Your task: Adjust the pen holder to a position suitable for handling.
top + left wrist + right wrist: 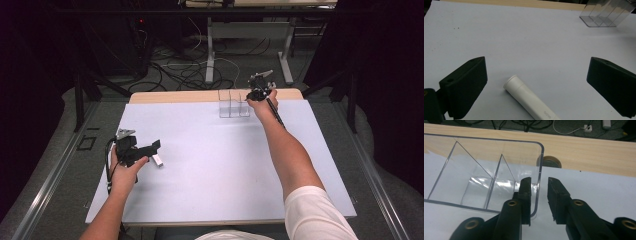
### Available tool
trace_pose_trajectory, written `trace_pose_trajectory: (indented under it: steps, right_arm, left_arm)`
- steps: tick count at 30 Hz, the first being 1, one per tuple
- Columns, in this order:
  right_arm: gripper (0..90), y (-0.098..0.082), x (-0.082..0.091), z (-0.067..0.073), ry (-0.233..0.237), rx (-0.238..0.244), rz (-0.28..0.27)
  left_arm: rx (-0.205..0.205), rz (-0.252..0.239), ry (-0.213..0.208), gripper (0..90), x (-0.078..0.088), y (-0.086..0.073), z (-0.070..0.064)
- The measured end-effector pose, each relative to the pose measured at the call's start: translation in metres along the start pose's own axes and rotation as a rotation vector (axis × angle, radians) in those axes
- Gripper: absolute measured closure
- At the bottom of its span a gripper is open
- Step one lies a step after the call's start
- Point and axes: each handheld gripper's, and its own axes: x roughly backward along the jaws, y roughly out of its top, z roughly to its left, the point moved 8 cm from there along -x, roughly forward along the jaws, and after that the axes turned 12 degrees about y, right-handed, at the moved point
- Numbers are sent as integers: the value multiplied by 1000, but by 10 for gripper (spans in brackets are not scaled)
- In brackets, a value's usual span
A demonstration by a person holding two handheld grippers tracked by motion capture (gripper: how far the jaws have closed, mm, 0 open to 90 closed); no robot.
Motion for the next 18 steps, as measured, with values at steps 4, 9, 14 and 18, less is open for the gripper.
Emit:
trace_pose_trajectory:
  steps: [4, 9, 14, 18]
  right_arm:
    - [852, 1, 2, 2, 0, -30, -10]
    - [872, 1, 2, 3, -25, -56, -22]
    - [879, 1, 2, 4, -46, -60, -28]
    - [882, 2, 2, 4, -51, -63, -27]
  left_arm:
    - [1, -2, -2, 35, 0, 0, 0]
    - [1, -2, -3, 36, 0, 0, -1]
    - [1, -3, -4, 37, -1, 0, -1]
    - [0, -1, -4, 37, 0, 0, 0]
